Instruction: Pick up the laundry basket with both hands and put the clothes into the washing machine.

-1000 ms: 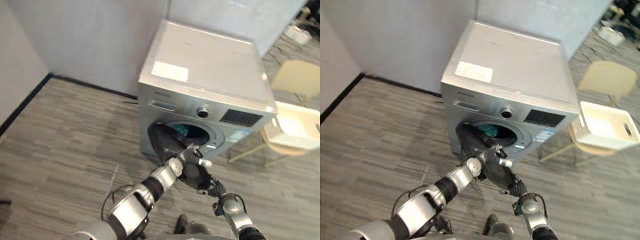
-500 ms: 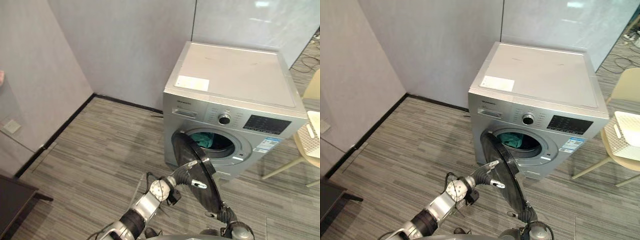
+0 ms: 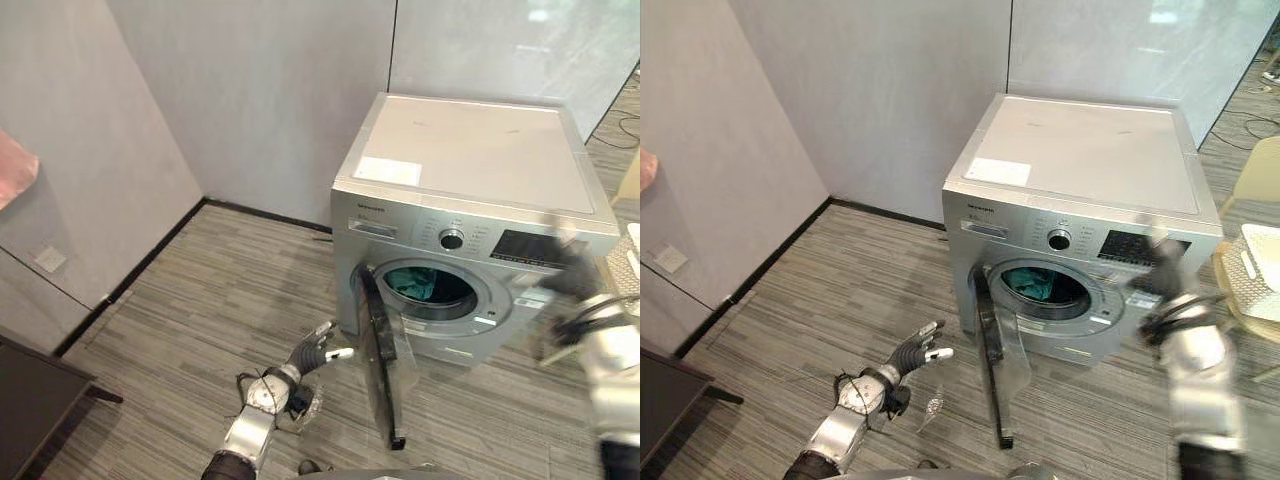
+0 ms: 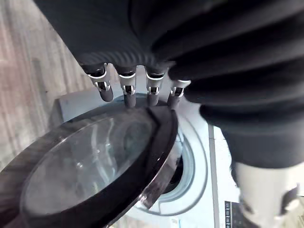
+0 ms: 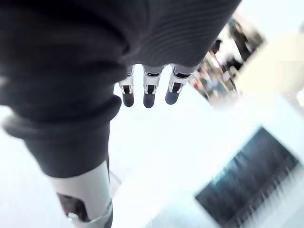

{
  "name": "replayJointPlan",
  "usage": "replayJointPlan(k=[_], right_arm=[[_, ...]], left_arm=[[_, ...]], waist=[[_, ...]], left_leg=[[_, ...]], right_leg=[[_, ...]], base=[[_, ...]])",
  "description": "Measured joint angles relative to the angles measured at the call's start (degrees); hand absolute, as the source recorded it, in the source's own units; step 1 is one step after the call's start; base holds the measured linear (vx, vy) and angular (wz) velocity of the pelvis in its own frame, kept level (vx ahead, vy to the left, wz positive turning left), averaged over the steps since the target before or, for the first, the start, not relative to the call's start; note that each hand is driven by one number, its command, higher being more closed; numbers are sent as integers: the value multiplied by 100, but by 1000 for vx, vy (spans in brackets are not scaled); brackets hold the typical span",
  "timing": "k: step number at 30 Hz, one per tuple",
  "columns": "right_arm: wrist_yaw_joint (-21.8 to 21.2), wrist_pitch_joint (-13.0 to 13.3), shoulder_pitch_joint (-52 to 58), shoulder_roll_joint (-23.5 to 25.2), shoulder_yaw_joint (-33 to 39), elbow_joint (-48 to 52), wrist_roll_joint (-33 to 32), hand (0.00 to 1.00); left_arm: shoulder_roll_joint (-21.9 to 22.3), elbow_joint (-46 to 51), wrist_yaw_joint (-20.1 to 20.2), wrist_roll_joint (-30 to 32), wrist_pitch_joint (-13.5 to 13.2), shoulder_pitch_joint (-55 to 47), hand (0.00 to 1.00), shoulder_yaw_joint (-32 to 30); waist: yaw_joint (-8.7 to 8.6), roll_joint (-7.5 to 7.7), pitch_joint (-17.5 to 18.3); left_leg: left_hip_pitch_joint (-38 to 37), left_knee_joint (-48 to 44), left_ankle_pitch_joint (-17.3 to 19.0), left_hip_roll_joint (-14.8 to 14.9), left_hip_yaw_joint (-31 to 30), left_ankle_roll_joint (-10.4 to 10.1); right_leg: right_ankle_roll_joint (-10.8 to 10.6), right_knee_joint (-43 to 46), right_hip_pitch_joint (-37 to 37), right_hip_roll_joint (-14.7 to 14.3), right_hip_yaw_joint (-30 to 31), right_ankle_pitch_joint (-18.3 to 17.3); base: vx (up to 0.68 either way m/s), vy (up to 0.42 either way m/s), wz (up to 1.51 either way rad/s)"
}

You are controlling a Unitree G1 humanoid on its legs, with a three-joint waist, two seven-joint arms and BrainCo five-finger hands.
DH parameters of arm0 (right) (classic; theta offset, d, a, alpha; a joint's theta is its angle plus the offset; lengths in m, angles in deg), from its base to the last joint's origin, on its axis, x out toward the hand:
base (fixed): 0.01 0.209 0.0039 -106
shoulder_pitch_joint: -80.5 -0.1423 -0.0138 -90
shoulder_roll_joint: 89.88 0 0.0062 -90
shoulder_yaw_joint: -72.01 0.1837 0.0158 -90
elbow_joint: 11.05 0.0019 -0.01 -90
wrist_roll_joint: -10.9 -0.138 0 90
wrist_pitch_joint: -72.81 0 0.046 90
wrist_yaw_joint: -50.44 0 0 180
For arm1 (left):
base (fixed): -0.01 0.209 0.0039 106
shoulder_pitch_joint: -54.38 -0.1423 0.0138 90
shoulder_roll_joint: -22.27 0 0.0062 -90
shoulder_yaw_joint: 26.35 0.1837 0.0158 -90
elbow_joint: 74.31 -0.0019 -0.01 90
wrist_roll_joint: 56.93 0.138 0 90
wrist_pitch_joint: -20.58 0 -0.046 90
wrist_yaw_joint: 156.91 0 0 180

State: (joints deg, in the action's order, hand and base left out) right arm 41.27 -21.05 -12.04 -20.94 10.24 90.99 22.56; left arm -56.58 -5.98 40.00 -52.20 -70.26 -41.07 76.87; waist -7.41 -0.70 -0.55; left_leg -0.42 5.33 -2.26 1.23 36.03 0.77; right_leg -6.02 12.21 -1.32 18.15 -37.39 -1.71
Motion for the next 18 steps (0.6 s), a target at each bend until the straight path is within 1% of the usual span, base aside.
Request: replayJointPlan(k=[1, 2, 3, 5, 6, 7, 8, 9, 10, 11, 13, 16, 18], right_arm=[[30, 12, -224, -168, 179, 125, -36, 0], [53, 36, -330, -200, 241, 208, -67, 0], [123, 122, -418, -196, 292, 402, -203, 0], [203, 188, -467, -149, 250, 662, -344, 0], [214, 318, -454, -25, 124, 839, -589, 0], [218, 395, -438, 133, -20, 975, -798, 0], [189, 499, -413, 308, -227, 1053, -1052, 0], [118, 605, -304, 511, -617, 1160, -1352, 0], [-87, 687, -85, 668, -1086, 1251, -1729, 0], [-163, 715, 26, 736, -1331, 1275, -1854, 0], [-549, 734, 372, 950, -2221, 1280, -2655, 0], [-749, 731, 547, 1115, -2889, 1265, -3281, 0], [-730, 733, 545, 1243, -2918, 1222, -3526, 0]], left_arm=[[8, -99, 70, -54, 37, -110, 0, -39], [3, -161, 80, -93, 53, -137, 0, -41], [12, -240, 139, -186, 60, -143, 0, -39], [32, -265, 176, -187, 59, -138, 0, -40], [81, -266, 175, -203, 58, -138, 0, -39], [117, -271, 176, -250, 57, -140, 0, -37], [121, -286, 177, -305, 56, -141, 0, -33], [129, -343, 181, -332, 53, -139, 0, -23], [127, -371, 189, -399, 54, -148, 0, 14], [126, -370, 192, -405, 53, -156, 0, 27], [115, -374, 190, -407, 47, -204, 0, 53], [-3, -375, 176, -408, 30, -162, 0, 83], [-21, -376, 161, -427, 30, -163, 0, 88]], waist=[[-102, 45, 39], [-146, 63, 53], [-155, 98, 80], [-150, 112, 97], [-146, 111, 98], [-146, 103, 101], [-143, 92, 108], [-137, 66, 125], [-120, 41, 141], [-108, 28, 146], [-103, -26, 145], [-105, -74, 139], [-108, -110, 130]], left_leg=[[11, -2, 0, 25, 20, 1], [12, -2, 0, 36, 25, 1], [12, -3, 6, 53, 43, 11], [24, -33, 18, 82, 41, 29], [23, -35, 19, 89, 17, 30], [25, -35, 24, 93, 17, 37], [26, -35, 26, 98, 17, 39], [29, -35, 36, 112, 18, 51], [34, -35, 37, 125, 18, 50], [45, -39, 38, 131, 14, 49], [106, -59, 40, 153, 8, 47], [267, -148, 54, 185, 9, 68], [268, -156, 59, 202, 14, 73]], right_leg=[[55, -64, -6, -52, 11, 59], [73, -76, -8, -74, 26, 72], [97, -108, -34, -108, 79, 96], [166, -110, -83, -137, 139, 144], [180, -122, -92, -148, 145, 155], [180, -139, -93, -159, 149, 155], [180, -149, -96, -169, 157, 155], [180, -159, -100, -189, 169, 155], [180, -176, -102, -209, 173, 155], [180, -193, -102, -221, 173, 155], [180, -239, -138, -254, 180, 155], [178, -246, -299, -269, 256, 167], [184, -306, -306, -301, 314, 221]], base=[[90, -76, -14], [95, -81, -18], [74, -64, -17], [87, -86, -20], [83, -92, -13], [73, -93, -8], [63, -93, -4], [70, -113, -4], [56, -96, -2], [56, -102, 0], [54, -111, 0], [46, -106, -8], [35, -94, -15]])
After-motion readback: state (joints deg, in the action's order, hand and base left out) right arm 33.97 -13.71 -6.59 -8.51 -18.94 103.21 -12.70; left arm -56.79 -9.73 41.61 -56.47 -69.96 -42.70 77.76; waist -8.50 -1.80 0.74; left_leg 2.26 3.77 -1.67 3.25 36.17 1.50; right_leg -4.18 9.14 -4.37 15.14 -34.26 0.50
